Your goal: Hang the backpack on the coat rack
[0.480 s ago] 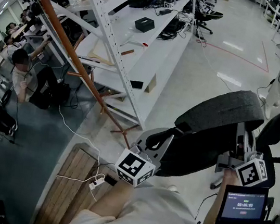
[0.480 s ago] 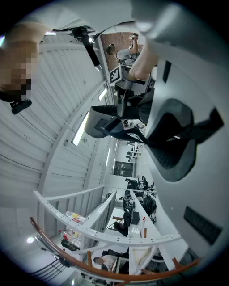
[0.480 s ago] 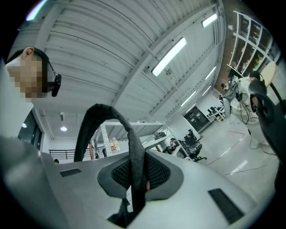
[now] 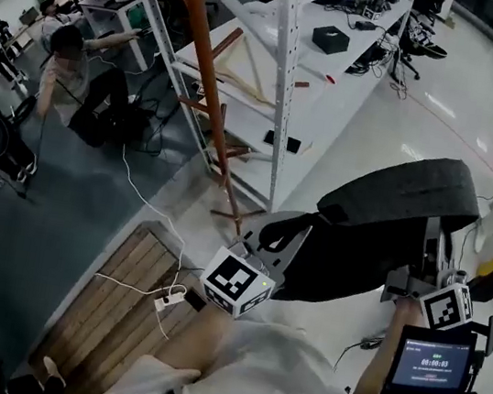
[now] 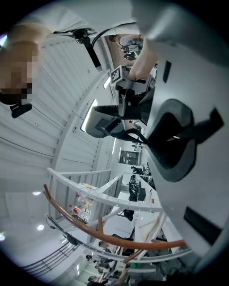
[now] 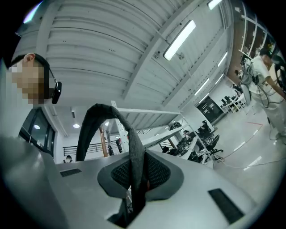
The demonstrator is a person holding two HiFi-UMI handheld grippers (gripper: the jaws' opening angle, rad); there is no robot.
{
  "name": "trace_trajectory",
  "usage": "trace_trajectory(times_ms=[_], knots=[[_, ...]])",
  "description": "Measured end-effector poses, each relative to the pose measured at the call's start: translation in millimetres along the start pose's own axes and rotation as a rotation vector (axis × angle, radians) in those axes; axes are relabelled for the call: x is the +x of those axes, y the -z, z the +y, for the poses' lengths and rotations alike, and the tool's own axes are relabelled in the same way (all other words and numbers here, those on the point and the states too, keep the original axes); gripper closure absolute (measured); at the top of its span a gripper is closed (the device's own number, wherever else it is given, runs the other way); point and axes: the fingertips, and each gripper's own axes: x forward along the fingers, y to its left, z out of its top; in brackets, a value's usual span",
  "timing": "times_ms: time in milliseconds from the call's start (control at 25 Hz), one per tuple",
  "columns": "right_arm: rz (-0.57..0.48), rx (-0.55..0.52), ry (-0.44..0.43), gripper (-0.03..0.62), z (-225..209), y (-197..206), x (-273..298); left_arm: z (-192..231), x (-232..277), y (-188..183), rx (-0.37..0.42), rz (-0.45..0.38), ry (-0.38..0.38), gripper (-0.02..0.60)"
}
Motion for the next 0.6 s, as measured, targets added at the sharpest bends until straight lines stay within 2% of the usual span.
trace_trajectory(times_ms=[200,360,600], knots=[[0.038,-0.010,-0.042,0.551,50,39,61,72,-43,-10,-0.027,-0.033,-0.051,0.566],[0.065,-0.012,-0.065,0.551,58,72,112,116,-52,-5,-0.038,-0.044,-0.076,0.566],[0.102,0.011,-0.124,0.551,78,91,158,149,-64,-16,-0.036,-0.054,-0.139,0.566]])
